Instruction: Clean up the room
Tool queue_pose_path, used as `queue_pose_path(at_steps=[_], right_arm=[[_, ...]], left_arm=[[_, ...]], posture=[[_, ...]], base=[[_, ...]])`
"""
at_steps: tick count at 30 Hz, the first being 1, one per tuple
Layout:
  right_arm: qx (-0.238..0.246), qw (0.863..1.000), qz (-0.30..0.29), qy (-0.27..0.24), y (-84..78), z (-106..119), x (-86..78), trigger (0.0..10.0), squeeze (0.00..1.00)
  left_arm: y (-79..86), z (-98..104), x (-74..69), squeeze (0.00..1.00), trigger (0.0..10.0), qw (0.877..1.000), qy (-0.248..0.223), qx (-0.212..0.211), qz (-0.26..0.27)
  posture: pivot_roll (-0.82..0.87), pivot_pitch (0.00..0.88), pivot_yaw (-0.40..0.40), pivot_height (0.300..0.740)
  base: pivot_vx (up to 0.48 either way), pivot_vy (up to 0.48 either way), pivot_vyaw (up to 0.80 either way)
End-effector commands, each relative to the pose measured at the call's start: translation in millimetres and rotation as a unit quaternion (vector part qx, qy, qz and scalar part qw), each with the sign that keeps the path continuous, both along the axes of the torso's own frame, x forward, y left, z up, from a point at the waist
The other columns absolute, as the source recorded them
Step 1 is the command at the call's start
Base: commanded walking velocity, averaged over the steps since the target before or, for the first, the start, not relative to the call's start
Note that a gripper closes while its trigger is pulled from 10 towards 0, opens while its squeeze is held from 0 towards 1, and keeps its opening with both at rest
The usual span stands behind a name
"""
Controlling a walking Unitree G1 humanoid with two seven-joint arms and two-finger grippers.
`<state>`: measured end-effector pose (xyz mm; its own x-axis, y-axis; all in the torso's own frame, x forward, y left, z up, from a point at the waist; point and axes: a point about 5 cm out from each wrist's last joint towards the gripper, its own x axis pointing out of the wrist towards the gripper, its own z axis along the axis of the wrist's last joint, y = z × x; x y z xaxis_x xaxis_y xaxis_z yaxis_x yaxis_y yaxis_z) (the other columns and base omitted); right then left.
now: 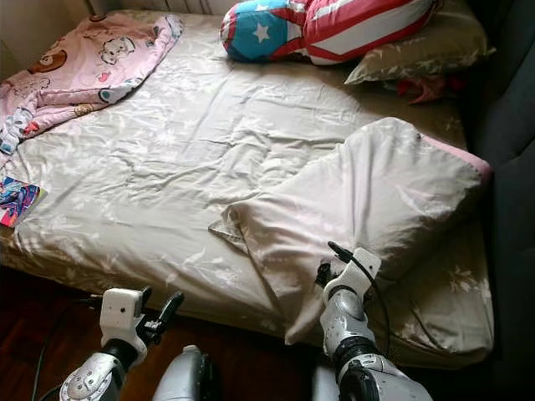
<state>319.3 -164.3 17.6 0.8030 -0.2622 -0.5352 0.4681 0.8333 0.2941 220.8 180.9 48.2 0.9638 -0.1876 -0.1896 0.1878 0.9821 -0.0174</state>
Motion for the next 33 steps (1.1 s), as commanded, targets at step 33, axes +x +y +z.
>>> queue_pose_path(at_steps=[33], right_arm=[[0.036, 0.995, 0.069, 0.061, 15.9, -29.6, -24.4, 10.0, 0.0]], left_arm=[[-4.0, 21.0, -22.1, 0.0, 10.0, 0.999, 0.002, 0.016, -0.036]], posture=[[0.1, 0.322, 0.093, 0.65]], base=[[0.0, 0.0, 0.0]])
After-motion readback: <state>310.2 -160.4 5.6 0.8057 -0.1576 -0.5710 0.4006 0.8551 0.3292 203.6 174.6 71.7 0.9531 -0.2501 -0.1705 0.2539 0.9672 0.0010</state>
